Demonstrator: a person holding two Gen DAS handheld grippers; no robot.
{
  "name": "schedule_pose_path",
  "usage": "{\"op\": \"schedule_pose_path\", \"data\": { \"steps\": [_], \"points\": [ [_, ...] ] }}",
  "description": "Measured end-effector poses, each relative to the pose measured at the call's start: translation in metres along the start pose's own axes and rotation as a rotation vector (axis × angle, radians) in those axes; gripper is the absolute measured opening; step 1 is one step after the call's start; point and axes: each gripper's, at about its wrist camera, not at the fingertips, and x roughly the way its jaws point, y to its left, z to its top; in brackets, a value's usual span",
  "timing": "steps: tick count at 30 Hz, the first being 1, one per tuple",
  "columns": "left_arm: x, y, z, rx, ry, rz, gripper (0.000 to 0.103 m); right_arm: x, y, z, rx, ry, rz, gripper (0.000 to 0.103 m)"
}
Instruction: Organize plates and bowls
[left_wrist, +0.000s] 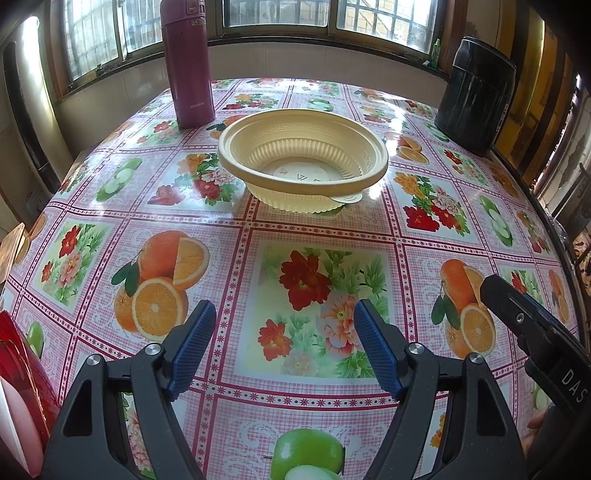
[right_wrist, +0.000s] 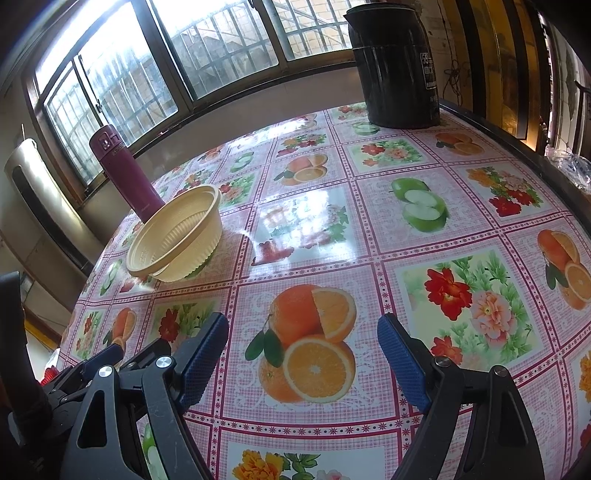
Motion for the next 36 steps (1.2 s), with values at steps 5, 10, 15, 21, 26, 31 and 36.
{"op": "schedule_pose_path", "data": {
  "steps": [5,10,15,21,26,31,36],
  "points": [
    [0.0003,-0.0008,-0.0009,0.001,0.003,-0.002,0.077,0.0000,-0.0001,0.0001,0.001,0.003,0.002,0.085],
    [0.0007,-0.0007,-0.0005,0.001,0.005,-0.003,0.077,0.0006,0.0002,0.0000,0.002,0.007,0.003,0.085],
    [0.0012,0.0000,-0.0007,0.001,0.012,-0.007,0.077,0.0008,-0.0003,-0.0003,0.005,0.009,0.004,0.085],
    [0.0009,0.0004,-0.0005,0.002,0.014,-0.007,0.077,0.0008,0.0000,-0.0006,0.004,0.010,0.004,0.085],
    [0.0010,0.0010,0.0000,0.002,0.017,-0.008,0.077,0.0009,-0.0001,-0.0005,0.005,0.011,0.004,0.085],
    [0.0016,0.0005,0.0000,0.002,0.022,-0.010,0.077,0.0014,0.0006,-0.0010,0.003,0.014,0.004,0.085],
    [0.0019,0.0005,-0.0004,0.002,0.026,-0.012,0.077,0.0026,0.0014,-0.0016,0.005,0.021,0.007,0.085]
  ]
}}
